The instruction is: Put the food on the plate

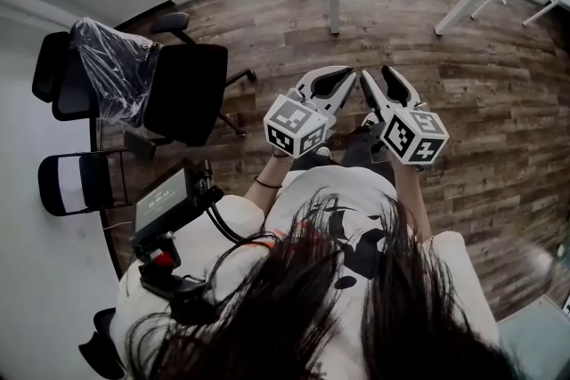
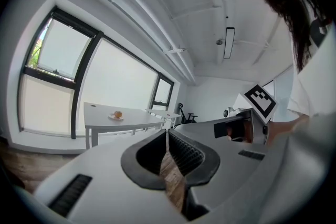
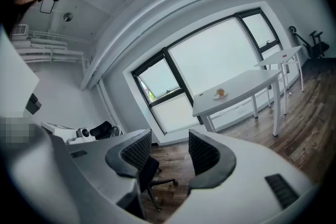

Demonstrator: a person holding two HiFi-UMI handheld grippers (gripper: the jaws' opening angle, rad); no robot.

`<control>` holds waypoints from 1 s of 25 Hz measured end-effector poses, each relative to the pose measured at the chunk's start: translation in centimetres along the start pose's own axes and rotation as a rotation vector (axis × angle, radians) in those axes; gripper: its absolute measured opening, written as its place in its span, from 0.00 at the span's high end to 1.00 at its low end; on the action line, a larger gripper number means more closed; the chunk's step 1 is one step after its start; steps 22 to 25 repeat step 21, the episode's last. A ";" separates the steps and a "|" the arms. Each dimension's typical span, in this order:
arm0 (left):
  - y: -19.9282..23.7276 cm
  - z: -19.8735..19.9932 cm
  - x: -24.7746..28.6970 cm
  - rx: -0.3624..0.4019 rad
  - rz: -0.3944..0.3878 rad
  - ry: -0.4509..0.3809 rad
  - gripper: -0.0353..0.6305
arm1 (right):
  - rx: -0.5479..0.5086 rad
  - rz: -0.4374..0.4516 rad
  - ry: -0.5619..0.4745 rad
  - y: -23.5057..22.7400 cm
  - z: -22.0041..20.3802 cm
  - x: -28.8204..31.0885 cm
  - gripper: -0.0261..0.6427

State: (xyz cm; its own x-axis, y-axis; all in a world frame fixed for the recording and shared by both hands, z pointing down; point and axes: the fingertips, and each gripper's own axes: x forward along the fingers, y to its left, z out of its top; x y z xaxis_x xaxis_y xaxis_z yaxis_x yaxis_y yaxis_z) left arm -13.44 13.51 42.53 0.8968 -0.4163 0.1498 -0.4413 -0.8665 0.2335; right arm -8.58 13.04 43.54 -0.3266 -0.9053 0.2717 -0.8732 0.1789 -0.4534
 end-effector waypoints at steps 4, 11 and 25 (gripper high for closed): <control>0.6 0.1 -0.2 0.000 0.015 -0.006 0.94 | -0.004 0.004 0.003 0.1 -0.1 0.4 0.61; 0.9 0.2 -0.2 0.000 0.027 -0.010 0.94 | -0.014 0.012 0.006 0.1 0.1 0.7 0.61; 1.7 -0.2 -0.5 -0.006 0.043 -0.012 0.94 | -0.014 0.020 0.018 0.2 -0.5 1.3 0.61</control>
